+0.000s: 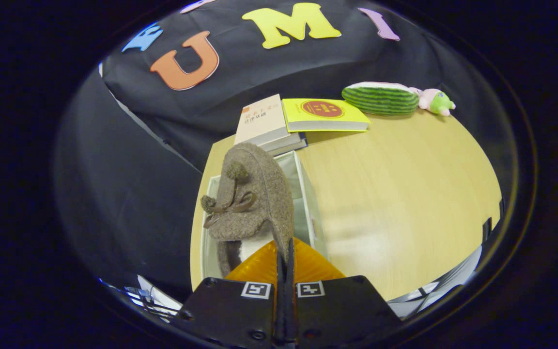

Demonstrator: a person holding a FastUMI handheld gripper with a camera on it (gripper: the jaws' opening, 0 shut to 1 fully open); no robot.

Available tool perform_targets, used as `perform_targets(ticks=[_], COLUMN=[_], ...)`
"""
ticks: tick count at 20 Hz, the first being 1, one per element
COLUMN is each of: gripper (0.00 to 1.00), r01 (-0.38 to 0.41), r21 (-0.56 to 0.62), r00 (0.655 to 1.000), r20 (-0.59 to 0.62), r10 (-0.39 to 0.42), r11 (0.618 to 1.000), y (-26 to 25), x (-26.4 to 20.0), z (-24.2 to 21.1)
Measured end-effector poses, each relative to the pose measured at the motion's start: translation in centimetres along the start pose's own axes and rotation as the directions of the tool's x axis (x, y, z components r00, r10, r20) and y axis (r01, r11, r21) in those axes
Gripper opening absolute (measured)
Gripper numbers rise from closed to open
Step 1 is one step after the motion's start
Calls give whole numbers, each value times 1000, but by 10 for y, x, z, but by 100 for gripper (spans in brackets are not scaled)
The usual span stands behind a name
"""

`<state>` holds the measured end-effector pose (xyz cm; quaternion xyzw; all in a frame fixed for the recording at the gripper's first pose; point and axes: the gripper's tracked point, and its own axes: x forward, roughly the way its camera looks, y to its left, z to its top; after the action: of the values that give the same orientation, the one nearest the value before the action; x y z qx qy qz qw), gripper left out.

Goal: Open the storage box then place both shoes into the box .Put the left shoe in first, then the right shoe, with the right side of both shoes facing outward in a uniform manner.

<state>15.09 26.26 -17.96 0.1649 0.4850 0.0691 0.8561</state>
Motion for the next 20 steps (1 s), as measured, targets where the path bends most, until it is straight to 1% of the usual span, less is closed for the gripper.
perform_targets(ticks=[2, 3, 4, 5, 6, 8, 9, 11, 15, 17, 20], gripper=[7, 10, 11, 21, 41, 82, 100, 100, 100, 100, 100], r01=[15, 16, -20, -62, -71, 7, 32, 48, 50, 60, 111], r21=[6, 3, -8, -16, -16, -53, -80, -122, -143, -159, -221], r00=[999, 998, 998, 996, 995, 991, 986, 975, 945, 914, 860], r20=[46, 61, 64, 63, 76, 133, 168, 221, 326, 405, 510], r10=[-15, -16, 20, 63, 72, 0, -19, -20, -1, 10, 17], r11=[1000, 1000, 1000, 998, 997, 999, 996, 991, 988, 985, 969], y=[-6, -7, 0, 8, 9, -6, -7, -4, 0, 1, 2], x=[2, 4, 5, 4, -4, -17, -19, -32, -68, -91, -130], z=[5, 5, 3, 1, 0, 15, 19, 29, 48, 61, 77])
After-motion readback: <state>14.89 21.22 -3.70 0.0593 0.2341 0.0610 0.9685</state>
